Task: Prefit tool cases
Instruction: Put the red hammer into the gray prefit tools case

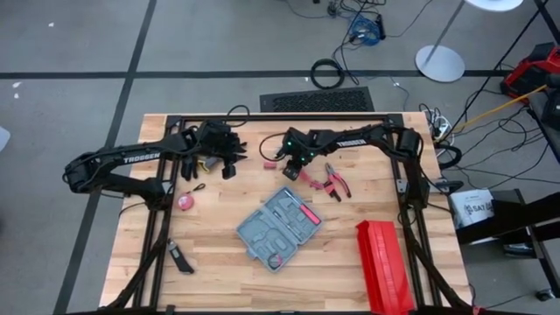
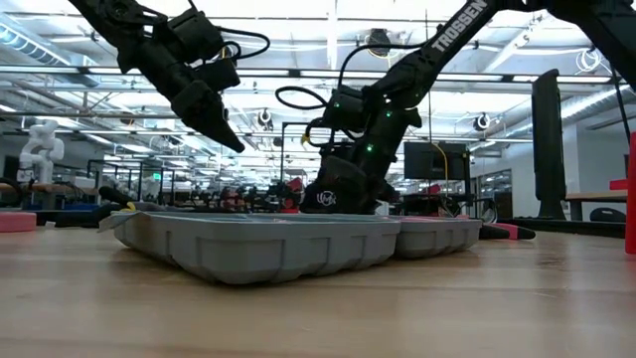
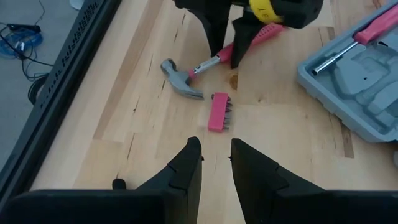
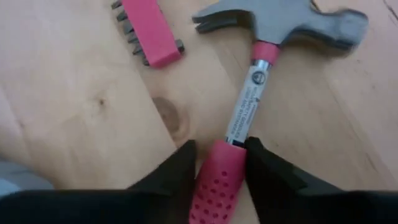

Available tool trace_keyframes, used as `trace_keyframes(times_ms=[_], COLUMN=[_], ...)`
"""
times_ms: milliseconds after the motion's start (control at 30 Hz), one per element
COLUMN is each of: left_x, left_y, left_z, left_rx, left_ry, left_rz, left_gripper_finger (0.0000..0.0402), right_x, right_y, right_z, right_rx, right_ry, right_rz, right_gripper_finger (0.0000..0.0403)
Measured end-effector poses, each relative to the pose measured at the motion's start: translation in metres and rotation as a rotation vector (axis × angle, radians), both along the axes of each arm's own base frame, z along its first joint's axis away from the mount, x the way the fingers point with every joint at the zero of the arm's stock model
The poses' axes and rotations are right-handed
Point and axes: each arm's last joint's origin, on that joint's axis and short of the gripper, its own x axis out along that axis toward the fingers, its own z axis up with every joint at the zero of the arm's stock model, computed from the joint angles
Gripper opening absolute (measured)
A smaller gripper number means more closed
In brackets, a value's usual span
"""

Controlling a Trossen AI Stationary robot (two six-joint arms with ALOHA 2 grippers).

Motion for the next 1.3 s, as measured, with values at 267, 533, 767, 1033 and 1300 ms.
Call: trace_keyframes(times_ms=[267, 533, 767, 1033, 1300], left_x=[0.000, 0.000, 0.000, -0.001, -0.001], left_y=[0.000, 0.000, 0.000, 0.000, -0.001], left_z=[0.000, 0.000, 0.000, -0.001, -0.001], left_rx=[0.000, -0.015, -0.014, -0.019, -0.022], left_ry=[0.000, 0.001, 0.001, 0.009, 0.014], left_rz=[0.000, 0.011, 0.011, 0.011, 0.009], left_gripper_finger=[0.0091, 0.0091, 0.0091, 0.0091, 0.0091], right_x=[-0.004, -0.027, -0.033, -0.033, -0.025], right_y=[0.003, 0.015, 0.038, 0.044, 0.052], right_z=[0.025, 0.106, 0.134, 0.114, 0.089], right_rx=[-0.027, -0.055, -0.066, -0.189, -0.066], right_ry=[-0.043, -0.149, -0.201, -0.025, 0.024], right_rz=[0.042, 0.026, 0.027, 0.054, 0.168], right_gripper_finger=[0.0070, 0.0000, 0.0004, 0.0001, 0.0087])
